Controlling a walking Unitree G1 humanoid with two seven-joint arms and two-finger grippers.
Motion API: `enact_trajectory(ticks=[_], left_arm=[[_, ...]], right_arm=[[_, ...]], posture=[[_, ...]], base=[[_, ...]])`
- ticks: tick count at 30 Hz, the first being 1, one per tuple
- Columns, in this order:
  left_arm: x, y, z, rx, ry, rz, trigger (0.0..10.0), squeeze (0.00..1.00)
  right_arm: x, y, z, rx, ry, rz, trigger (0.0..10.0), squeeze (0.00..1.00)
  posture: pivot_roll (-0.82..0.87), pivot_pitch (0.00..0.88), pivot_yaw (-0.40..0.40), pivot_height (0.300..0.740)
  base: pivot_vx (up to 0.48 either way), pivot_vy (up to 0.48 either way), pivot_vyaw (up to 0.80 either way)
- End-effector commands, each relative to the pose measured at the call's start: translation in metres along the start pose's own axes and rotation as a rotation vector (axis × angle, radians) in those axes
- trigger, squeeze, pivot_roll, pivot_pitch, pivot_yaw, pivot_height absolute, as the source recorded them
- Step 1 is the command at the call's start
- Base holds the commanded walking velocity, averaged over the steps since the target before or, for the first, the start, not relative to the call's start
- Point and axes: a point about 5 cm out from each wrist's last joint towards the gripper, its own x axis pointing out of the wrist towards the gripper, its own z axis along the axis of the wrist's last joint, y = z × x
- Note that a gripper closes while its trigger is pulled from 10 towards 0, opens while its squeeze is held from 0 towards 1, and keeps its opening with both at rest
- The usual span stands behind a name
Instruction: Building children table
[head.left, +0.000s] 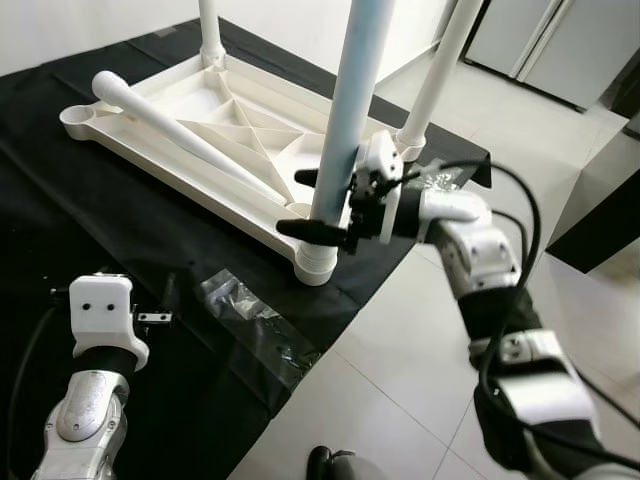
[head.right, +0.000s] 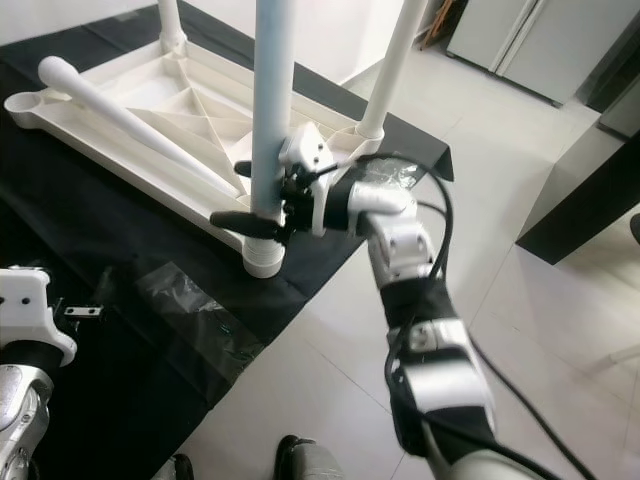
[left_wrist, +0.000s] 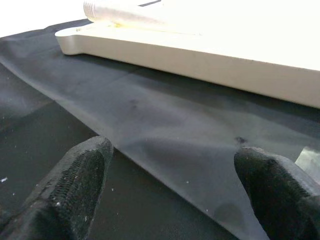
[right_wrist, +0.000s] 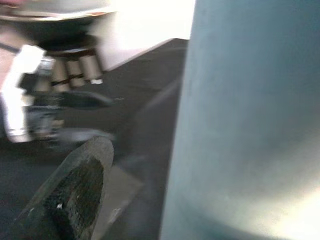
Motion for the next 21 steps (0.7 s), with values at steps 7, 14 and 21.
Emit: enact_trajectory(ticks=[7, 14, 21], left_arm=[[-0.005, -0.001, -0.003, -0.002, 0.015, 0.01, 10.0, 0.0], [-0.006, 0.0, -0.003, 0.001, 0.017, 0.011, 10.0, 0.0], [-0.004, 0.0, -0.004, 0.001, 0.019, 0.011, 10.0, 0.0]], right_arm=[[-0.01, -0.003, -0.012, 0.037, 0.026, 0.121, 0.0, 0.0], [-0.012, -0.003, -0.017, 0.045, 0.038, 0.14, 0.0, 0.0], [-0.016, -0.009, -0.015, 0.022, -0.003, 0.066, 0.0, 0.0]], posture=[[0.01, 0.179, -0.143, 0.74], [0.0, 0.182, -0.143, 0.74], [-0.02, 0.176, -0.135, 0.74]], base=[[0.0, 0.0, 0.0], [0.0, 0.0, 0.0], [0.0, 0.0, 0.0]])
